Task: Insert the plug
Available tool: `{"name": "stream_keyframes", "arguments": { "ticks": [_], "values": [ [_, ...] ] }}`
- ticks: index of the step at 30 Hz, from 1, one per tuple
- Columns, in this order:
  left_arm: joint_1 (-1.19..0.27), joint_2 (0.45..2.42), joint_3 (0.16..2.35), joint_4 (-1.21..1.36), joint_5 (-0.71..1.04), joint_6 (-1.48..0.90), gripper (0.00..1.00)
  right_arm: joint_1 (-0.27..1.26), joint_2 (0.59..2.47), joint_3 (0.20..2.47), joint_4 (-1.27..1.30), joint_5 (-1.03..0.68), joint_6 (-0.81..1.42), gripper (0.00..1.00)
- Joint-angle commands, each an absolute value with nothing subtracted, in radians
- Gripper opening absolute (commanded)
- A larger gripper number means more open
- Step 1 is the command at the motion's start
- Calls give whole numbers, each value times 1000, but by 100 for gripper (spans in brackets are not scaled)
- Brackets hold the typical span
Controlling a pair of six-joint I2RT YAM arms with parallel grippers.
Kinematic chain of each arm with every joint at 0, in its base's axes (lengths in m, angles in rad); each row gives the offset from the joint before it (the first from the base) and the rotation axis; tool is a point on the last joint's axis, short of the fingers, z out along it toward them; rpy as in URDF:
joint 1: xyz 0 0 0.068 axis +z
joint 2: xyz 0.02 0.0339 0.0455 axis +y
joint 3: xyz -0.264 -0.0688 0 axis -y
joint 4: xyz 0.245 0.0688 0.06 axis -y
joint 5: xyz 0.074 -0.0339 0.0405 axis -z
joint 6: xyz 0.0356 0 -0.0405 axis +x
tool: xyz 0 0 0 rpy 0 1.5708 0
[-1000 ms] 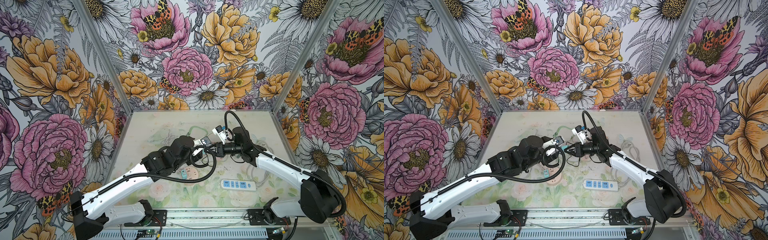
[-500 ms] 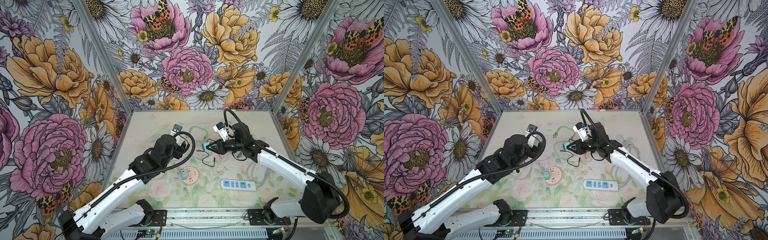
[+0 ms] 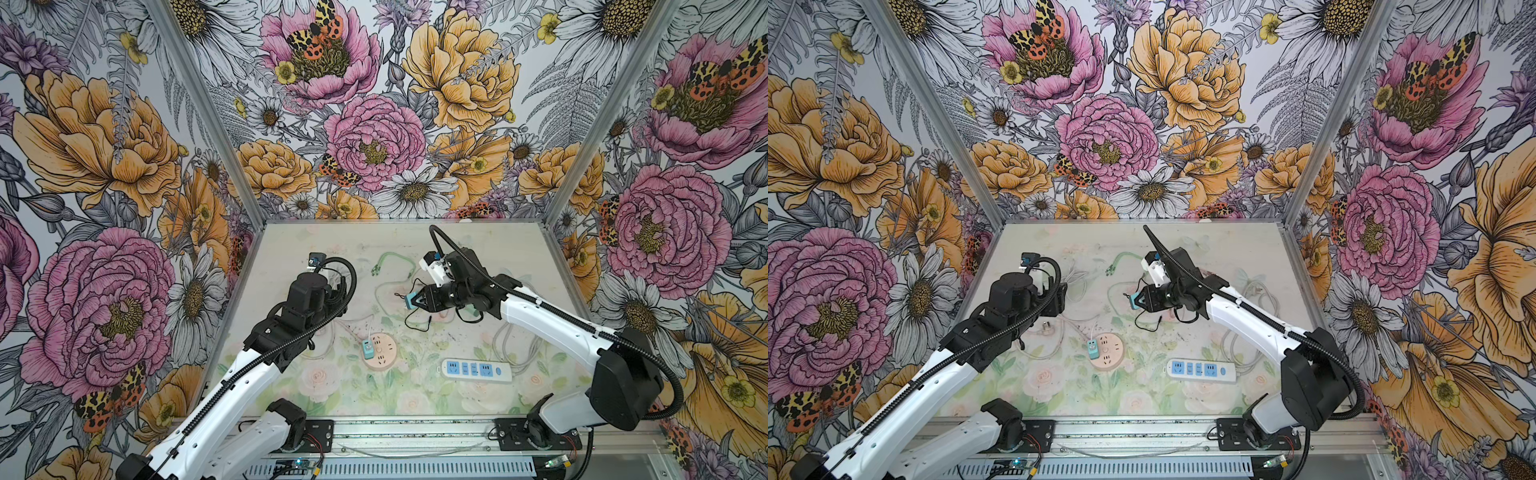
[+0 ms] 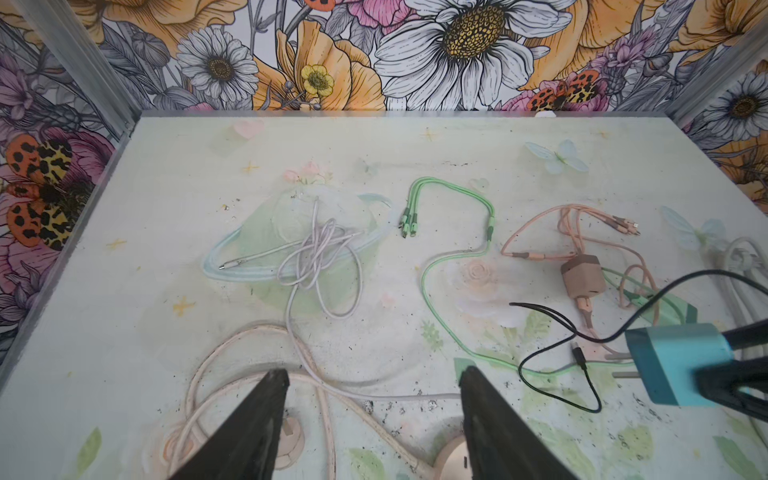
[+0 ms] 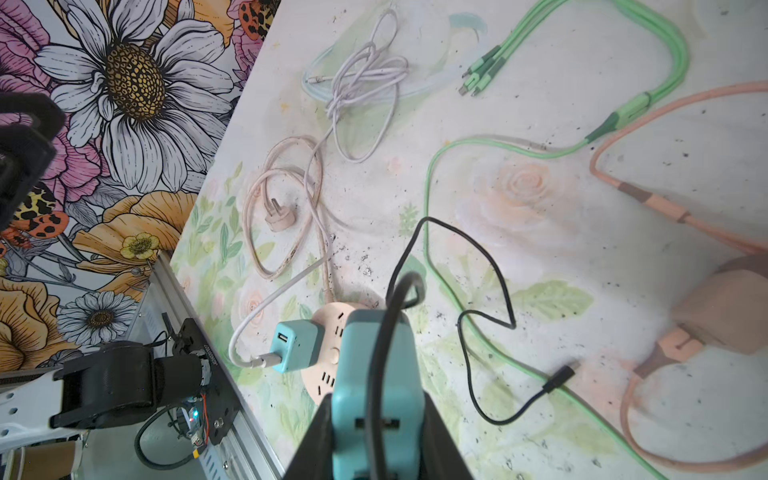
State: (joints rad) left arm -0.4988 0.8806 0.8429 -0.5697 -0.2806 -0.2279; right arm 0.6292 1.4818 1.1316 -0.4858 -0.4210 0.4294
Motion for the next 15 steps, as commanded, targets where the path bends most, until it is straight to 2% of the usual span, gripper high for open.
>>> {"name": "stream_keyframes", "arguments": {
  "ticks": [1,8,15],
  "values": [
    [-488,896,812,-507,-180,-279,67,660,1501,1181,-531,-370,445,0],
    [-473,978,821,-418,-98,-290,66,701,1483,1201,-569,-330,459,0],
    [-424,1201,925,-345,137,-342,63,702,1420,1229,-582,-323,456,0]
  ]
}}
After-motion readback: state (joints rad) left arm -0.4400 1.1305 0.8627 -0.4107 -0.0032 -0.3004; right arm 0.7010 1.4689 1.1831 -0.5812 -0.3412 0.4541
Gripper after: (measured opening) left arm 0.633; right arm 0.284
